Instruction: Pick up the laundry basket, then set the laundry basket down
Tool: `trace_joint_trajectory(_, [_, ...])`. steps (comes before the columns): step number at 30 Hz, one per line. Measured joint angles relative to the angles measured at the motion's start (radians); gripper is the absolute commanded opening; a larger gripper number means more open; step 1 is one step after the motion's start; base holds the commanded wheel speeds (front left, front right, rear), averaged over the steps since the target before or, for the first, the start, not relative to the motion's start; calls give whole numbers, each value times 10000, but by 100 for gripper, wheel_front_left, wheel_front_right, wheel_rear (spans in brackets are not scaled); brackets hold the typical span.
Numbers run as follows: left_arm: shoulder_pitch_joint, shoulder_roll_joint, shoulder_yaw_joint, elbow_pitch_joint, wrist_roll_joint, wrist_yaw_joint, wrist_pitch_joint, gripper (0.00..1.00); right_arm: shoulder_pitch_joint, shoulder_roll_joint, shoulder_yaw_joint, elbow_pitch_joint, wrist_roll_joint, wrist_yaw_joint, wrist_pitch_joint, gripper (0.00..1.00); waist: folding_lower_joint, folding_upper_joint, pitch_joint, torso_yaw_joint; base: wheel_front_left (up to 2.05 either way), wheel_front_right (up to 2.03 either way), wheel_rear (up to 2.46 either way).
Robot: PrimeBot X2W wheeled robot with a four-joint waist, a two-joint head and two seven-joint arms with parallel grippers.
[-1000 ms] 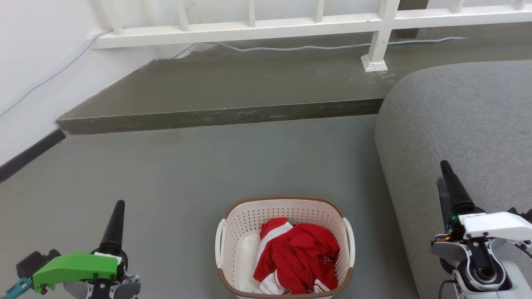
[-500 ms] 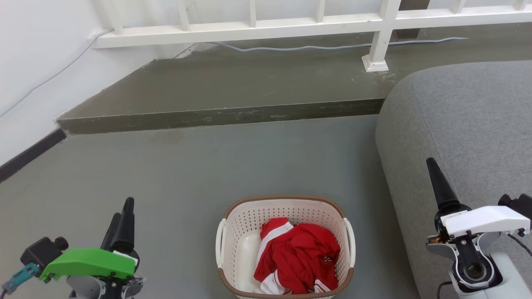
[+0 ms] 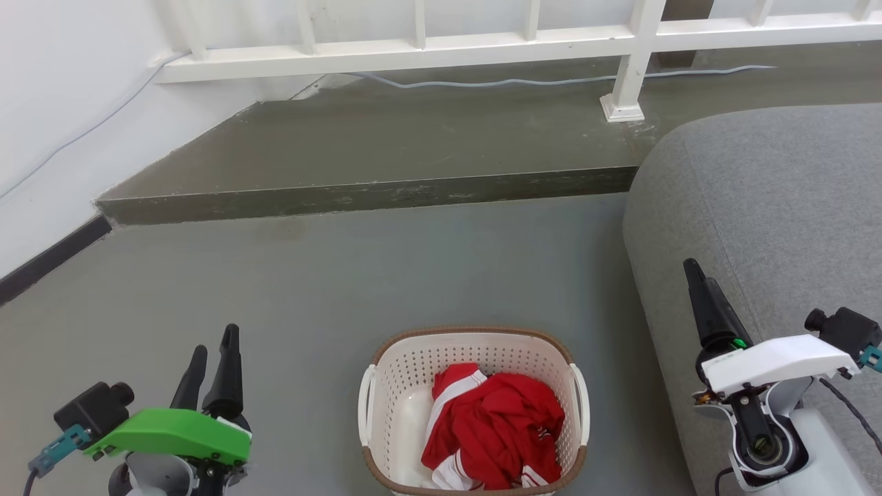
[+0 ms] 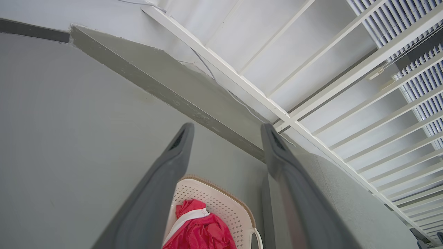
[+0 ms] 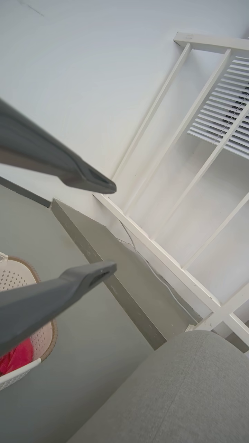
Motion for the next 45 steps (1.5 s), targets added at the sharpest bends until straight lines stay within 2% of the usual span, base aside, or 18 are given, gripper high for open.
trace_joint_trajectory(3, [0,-33,-15,-42,366,0,-100,100,-5,0,71,0,-414,-82,-92,100,0,0,-3,-2,0,0,0])
trace_joint_trajectory(22, [-1,-94,-232,-322,2815,0,-667,100,-187,-12,548,35,-2819,-100,-685,100,0,0,9,-30,0,0,0])
trace_joint_trajectory(33, [-5,-107,-313,-468,4330,0,-1074,100,-218,-10,717,142,-4305,-257,-1058,100,0,0,39,-61,0,0,0])
trace_joint_trajectory(45, [-10,-132,-355,-495,5871,-4,-1507,100,-382,-12,943,144,-6000,-257,-1455,100,0,0,83,-76,0,0,0])
